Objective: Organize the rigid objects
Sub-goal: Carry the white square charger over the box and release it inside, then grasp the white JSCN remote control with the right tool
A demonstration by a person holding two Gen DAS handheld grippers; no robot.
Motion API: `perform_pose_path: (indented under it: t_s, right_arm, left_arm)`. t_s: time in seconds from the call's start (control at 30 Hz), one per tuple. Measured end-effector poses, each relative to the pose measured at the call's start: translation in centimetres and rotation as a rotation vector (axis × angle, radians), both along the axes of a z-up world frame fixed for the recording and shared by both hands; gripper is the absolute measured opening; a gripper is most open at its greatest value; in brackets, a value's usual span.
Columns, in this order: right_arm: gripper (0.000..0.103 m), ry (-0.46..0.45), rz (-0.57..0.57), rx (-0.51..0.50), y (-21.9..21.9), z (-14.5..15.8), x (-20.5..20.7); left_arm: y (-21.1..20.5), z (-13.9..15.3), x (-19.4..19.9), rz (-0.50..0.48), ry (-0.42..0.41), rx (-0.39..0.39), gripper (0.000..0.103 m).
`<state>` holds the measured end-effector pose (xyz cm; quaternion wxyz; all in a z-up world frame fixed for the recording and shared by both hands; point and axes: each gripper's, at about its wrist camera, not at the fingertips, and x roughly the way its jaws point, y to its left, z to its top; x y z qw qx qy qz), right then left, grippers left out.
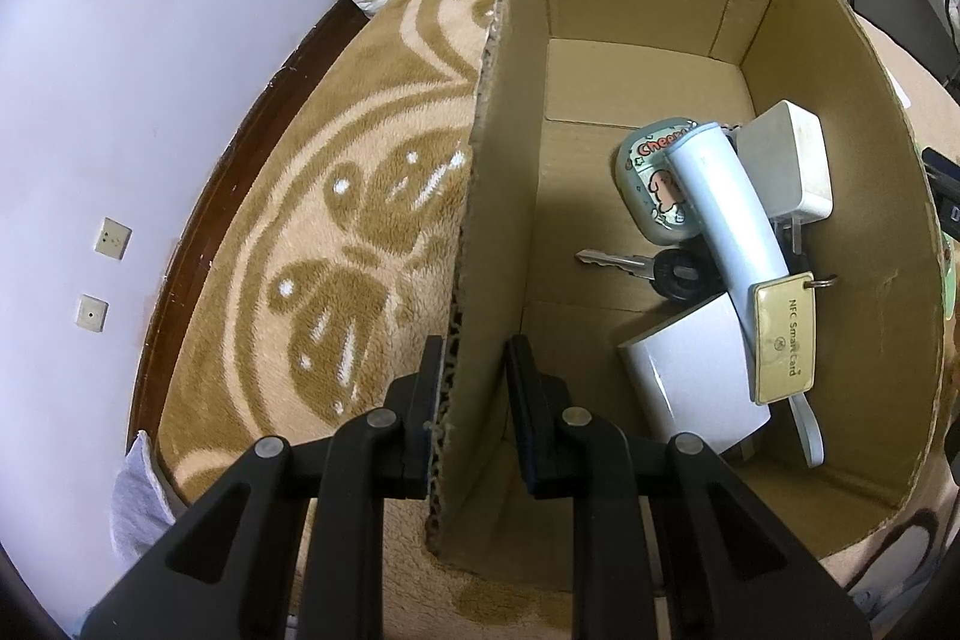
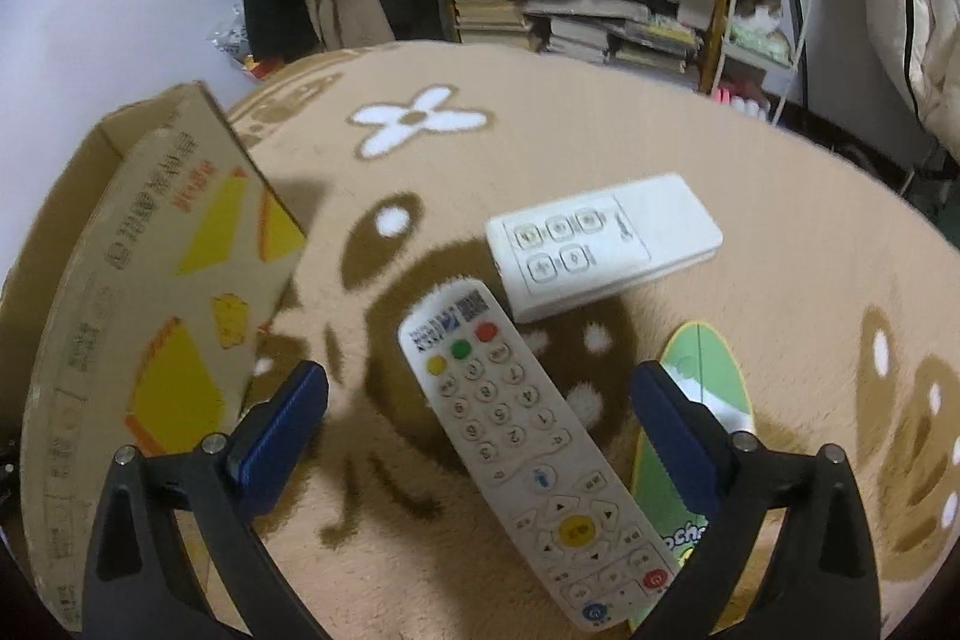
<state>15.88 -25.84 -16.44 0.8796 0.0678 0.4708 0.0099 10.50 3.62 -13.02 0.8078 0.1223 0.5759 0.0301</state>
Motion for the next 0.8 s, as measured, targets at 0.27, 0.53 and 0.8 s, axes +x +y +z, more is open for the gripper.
perform_pose_path:
  t_s: [0.27, 0.53, 0.8]
  right_arm:
    - [0.085, 0.067, -0.03, 0.049, -0.4, -1.6, -0.1]
    - [0.055, 0.078, -0.027, -0.05, 0.3, -1.8, -1.0]
    - [0.043, 0.04, -0.019, -0.032, 1.2, -0.5, -2.2]
  left_arm:
    - [-0.1, -0.2, 0.1, -0.002, 0.003, 0.007, 0.02]
    - [-0.1, -0.2, 0.1, -0.003, 0.004, 0.008, 0.02]
    - [-0.1, -0.2, 0.2, -0.004, 0.003, 0.011, 0.02]
